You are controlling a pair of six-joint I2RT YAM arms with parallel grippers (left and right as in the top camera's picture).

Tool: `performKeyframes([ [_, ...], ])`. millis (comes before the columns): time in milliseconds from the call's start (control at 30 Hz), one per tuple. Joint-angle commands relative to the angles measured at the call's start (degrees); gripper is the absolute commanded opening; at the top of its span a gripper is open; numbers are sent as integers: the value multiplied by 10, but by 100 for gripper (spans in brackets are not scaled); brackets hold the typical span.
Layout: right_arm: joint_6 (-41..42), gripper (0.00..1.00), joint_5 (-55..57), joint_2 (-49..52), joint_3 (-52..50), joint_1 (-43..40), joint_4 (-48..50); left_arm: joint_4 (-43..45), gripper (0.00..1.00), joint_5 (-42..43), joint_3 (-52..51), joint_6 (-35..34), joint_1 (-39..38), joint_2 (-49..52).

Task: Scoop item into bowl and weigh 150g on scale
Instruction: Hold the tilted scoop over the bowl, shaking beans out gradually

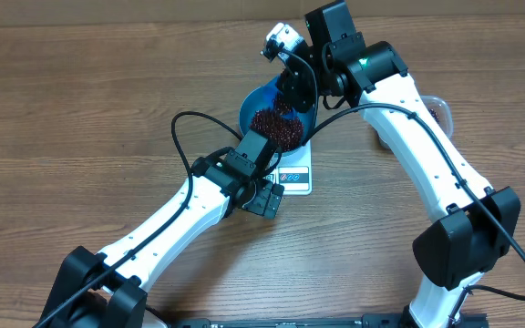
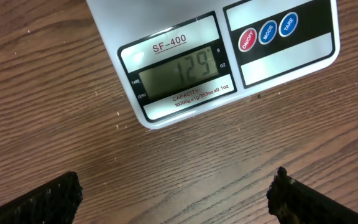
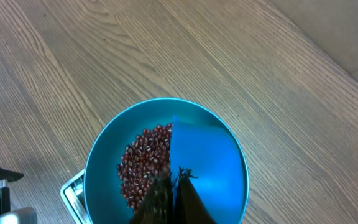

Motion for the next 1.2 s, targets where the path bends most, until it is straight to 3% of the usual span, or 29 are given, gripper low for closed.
performKeyframes([
  [0, -5, 4, 20, -26, 16, 5, 10, 2, 99, -7, -3, 11, -4, -4],
  [67, 19, 4, 25, -26, 16, 5, 16, 2, 100, -7, -3, 11, -4, -4],
  [167, -31, 4, -5, -26, 16, 6, -1, 2, 100, -7, -3, 11, -4, -4],
  [300, 5, 4, 13, -26, 16, 6, 8, 2, 99, -7, -3, 11, -4, -4],
  [400, -40, 4, 5, -26, 16, 7, -6, 2, 100, -7, -3, 11, -4, -4],
  [500, 6, 4, 16, -26, 16, 7, 6, 2, 100, -7, -3, 11, -4, -4],
  [1167, 2, 5, 16, -26, 16, 7, 6, 2, 100, -7, -3, 11, -4, -4],
])
